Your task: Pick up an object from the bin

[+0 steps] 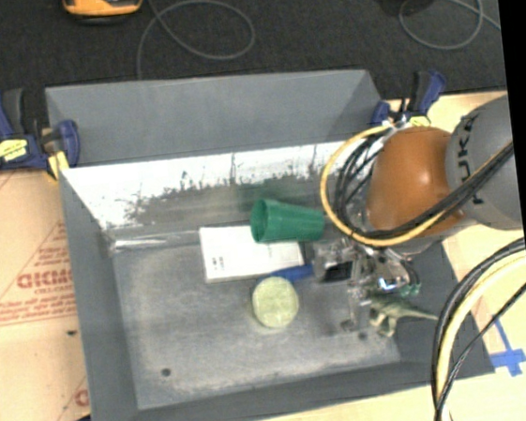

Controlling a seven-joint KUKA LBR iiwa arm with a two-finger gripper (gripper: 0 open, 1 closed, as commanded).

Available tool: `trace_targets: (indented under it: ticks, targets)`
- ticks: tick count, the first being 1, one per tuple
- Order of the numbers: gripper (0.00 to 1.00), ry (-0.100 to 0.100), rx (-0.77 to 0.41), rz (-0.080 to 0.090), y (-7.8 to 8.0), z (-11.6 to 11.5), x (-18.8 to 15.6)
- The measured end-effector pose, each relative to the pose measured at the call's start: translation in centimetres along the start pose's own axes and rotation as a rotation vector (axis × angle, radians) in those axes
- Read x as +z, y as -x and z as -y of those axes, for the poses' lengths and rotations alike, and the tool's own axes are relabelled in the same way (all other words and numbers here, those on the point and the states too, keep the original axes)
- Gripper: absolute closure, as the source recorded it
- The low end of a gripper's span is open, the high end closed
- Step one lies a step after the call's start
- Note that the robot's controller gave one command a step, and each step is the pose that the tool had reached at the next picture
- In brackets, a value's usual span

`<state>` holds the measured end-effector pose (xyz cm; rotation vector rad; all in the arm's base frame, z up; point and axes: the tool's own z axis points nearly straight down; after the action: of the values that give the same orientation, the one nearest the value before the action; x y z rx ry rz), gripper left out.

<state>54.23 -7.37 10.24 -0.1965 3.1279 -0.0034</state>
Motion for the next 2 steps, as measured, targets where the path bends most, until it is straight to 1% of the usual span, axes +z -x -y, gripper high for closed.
trace_targets:
  ticks: [1, 2]
  targets:
    - [0.00, 0.003, 0.118, -0.006, -0.6, 4.9, -3.8]
    - [0.00, -0.001, -0.083, 0.003, 3.7, 5.3, -1.3]
